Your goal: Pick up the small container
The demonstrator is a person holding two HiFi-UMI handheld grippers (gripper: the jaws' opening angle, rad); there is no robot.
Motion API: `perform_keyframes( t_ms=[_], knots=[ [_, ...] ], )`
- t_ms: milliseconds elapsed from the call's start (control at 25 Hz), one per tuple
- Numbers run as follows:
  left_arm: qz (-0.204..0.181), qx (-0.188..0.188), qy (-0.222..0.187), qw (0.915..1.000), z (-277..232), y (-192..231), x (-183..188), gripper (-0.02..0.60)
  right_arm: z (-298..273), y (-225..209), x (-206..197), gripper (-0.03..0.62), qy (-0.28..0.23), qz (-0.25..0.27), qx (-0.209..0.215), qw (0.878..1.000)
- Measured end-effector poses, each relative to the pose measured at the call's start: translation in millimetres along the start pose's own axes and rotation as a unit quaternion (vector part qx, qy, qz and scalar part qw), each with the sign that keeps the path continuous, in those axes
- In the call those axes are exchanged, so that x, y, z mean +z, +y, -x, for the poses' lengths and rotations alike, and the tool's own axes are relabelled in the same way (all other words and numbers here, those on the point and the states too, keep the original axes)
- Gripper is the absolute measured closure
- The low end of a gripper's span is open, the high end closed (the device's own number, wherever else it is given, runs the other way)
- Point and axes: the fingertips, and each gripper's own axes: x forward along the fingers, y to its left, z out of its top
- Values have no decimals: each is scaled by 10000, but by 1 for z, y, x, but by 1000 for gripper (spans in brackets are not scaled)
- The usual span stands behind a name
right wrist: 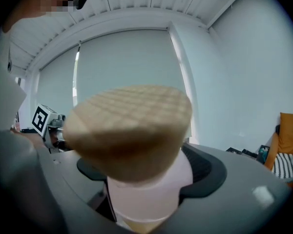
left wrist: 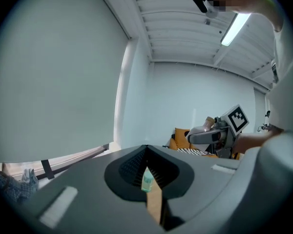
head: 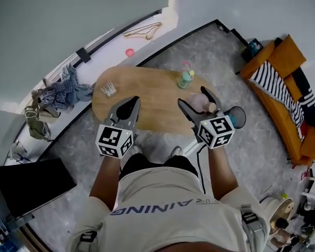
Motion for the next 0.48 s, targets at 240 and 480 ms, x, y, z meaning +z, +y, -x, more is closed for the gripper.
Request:
perform_keyframes(
  t_ms=[240, 480],
  knots=[
    [-152, -135, -481, 9986, 7, -24, 59, 580, 34, 6, 57, 161, -403, 80, 90, 9991],
    [-213, -218, -746, 9967, 16, -33, 85, 580, 47, 12, 88, 160, -660, 119, 154, 9976]
  ],
)
